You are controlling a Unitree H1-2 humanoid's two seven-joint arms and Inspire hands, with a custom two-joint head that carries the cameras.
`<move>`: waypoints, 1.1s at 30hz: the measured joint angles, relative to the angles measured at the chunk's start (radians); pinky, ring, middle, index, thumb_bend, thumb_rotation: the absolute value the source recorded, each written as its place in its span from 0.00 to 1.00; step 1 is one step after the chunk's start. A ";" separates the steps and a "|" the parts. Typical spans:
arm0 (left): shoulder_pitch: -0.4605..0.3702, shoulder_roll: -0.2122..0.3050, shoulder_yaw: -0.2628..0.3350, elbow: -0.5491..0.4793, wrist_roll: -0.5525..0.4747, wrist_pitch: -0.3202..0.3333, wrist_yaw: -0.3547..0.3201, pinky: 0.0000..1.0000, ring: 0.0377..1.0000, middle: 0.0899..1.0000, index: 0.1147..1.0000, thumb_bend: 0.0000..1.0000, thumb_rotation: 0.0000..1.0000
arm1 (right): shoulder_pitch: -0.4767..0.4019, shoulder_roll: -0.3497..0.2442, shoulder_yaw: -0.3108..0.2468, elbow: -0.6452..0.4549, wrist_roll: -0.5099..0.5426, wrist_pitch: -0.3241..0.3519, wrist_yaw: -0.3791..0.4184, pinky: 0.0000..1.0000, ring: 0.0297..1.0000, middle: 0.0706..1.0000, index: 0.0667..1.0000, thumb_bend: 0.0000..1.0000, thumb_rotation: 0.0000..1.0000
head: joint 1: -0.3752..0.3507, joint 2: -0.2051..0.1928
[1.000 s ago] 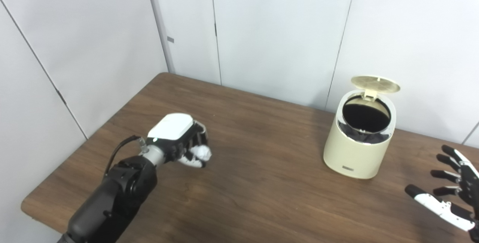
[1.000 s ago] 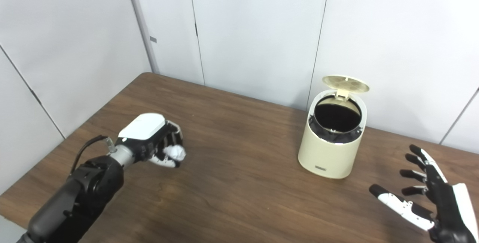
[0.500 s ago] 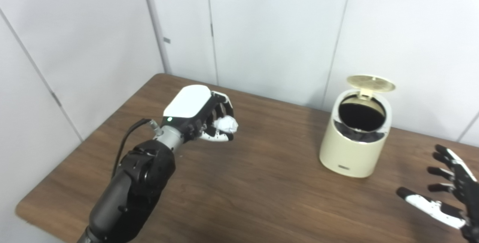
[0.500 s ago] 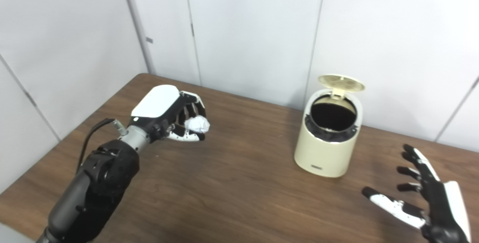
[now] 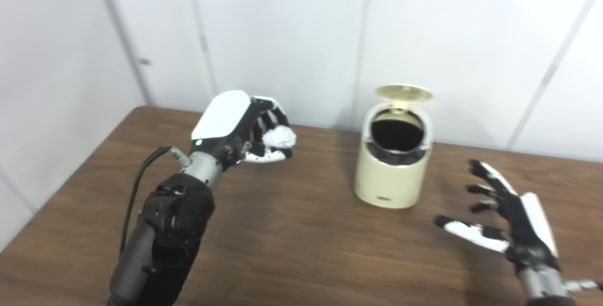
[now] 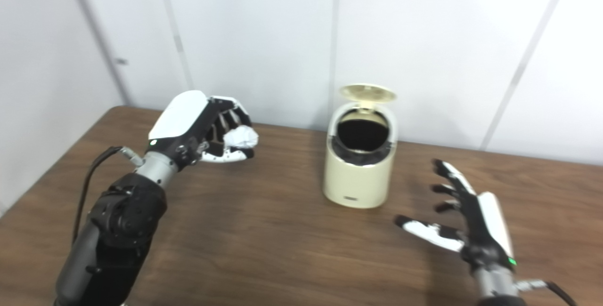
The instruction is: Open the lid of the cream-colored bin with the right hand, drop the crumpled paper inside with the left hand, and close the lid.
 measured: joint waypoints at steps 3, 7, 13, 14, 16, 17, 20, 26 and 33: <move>-0.015 -0.033 -0.004 0.023 -0.022 -0.025 0.025 0.33 0.35 0.42 0.48 0.50 0.00 | 0.001 0.003 0.002 0.018 0.000 -0.010 -0.008 0.56 0.76 0.86 0.86 0.73 0.32 | -0.029 -0.009; -0.035 -0.052 -0.020 0.043 -0.023 -0.043 0.052 0.31 0.35 0.43 0.48 0.50 0.00 | 0.003 0.010 0.004 0.033 0.001 -0.011 -0.013 0.60 0.78 0.87 0.87 0.73 0.30 | -0.072 -0.021; -0.070 -0.084 -0.020 0.094 -0.079 -0.073 0.089 0.31 0.35 0.42 0.48 0.50 0.00 | 0.013 0.015 0.013 0.032 -0.004 -0.011 -0.013 0.60 0.78 0.89 0.88 0.71 0.30 | -0.103 -0.034; -0.073 -0.092 -0.020 0.104 -0.084 -0.073 0.092 0.30 0.35 0.42 0.48 0.50 0.00 | 0.014 0.016 0.016 0.032 -0.006 -0.011 -0.013 0.60 0.78 0.89 0.88 0.71 0.30 | -0.103 -0.034; -0.077 -0.102 -0.022 0.116 -0.099 -0.074 0.097 0.28 0.34 0.40 0.49 0.49 0.00 | 0.014 0.016 0.020 0.033 -0.006 -0.011 -0.013 0.63 0.79 0.90 0.88 0.71 0.30 | -0.121 -0.043; -0.079 -0.109 -0.023 0.122 -0.101 -0.074 0.101 0.28 0.34 0.40 0.49 0.49 0.00 | 0.014 0.016 0.020 0.033 -0.006 -0.011 -0.013 0.63 0.79 0.90 0.88 0.71 0.30 | -0.121 -0.043; -0.088 -0.130 -0.028 0.129 -0.106 -0.073 0.121 0.27 0.34 0.40 0.49 0.49 0.00 | 0.013 0.017 0.024 0.037 -0.007 -0.011 -0.013 0.63 0.79 0.89 0.88 0.72 0.29 | -0.147 -0.055; -0.107 -0.173 -0.042 0.161 -0.117 -0.073 0.142 0.28 0.34 0.40 0.48 0.49 0.00 | 0.011 0.031 0.040 0.050 -0.029 -0.010 -0.016 0.60 0.78 0.89 0.88 0.73 0.34 | -0.182 -0.074; -0.126 -0.201 -0.070 0.210 -0.116 -0.088 0.191 0.31 0.35 0.41 0.48 0.50 0.00 | 0.008 0.039 0.049 0.052 -0.053 -0.004 -0.017 0.60 0.79 0.90 0.89 0.74 0.38 | -0.193 -0.077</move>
